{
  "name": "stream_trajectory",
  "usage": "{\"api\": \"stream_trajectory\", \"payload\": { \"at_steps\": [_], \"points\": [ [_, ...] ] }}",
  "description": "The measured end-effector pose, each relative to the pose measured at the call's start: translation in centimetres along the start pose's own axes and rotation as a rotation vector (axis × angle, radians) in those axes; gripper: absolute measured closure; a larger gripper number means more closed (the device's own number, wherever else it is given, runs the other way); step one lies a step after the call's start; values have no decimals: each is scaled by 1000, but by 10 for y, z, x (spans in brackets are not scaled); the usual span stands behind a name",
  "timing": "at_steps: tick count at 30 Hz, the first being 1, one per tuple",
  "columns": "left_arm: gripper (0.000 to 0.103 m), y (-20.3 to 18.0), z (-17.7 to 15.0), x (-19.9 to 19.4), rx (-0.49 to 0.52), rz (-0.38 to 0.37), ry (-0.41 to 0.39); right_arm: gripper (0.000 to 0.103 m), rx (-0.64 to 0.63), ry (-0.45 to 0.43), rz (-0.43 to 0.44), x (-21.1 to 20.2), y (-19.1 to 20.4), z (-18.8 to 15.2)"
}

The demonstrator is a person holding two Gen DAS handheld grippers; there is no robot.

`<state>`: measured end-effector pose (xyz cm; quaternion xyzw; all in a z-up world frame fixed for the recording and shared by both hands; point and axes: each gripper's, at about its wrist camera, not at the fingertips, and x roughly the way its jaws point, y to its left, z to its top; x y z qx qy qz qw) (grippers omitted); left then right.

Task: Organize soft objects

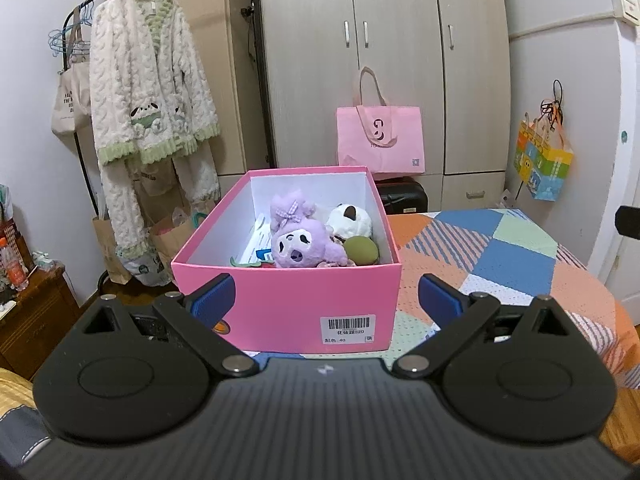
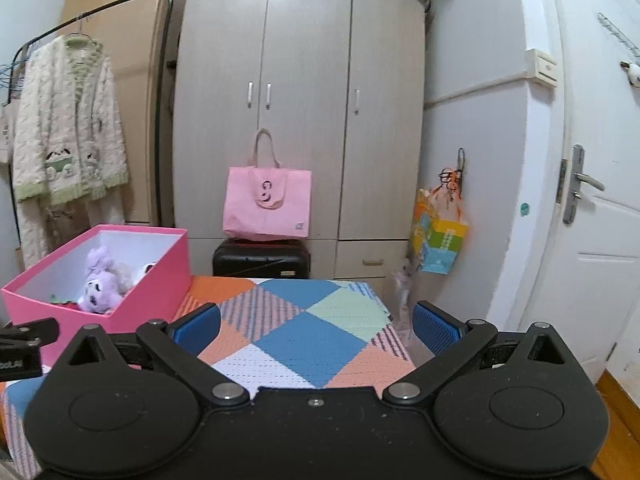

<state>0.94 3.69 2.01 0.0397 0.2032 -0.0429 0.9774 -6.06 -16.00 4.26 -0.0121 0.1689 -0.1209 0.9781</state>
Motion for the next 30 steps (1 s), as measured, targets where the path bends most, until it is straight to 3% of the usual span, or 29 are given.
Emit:
{"api": "stream_trajectory", "payload": {
  "at_steps": [30],
  "points": [
    [0,-1,-2,-10,-20,-18,-38,0,-18,26,24,5,-7,-5]
  ]
}}
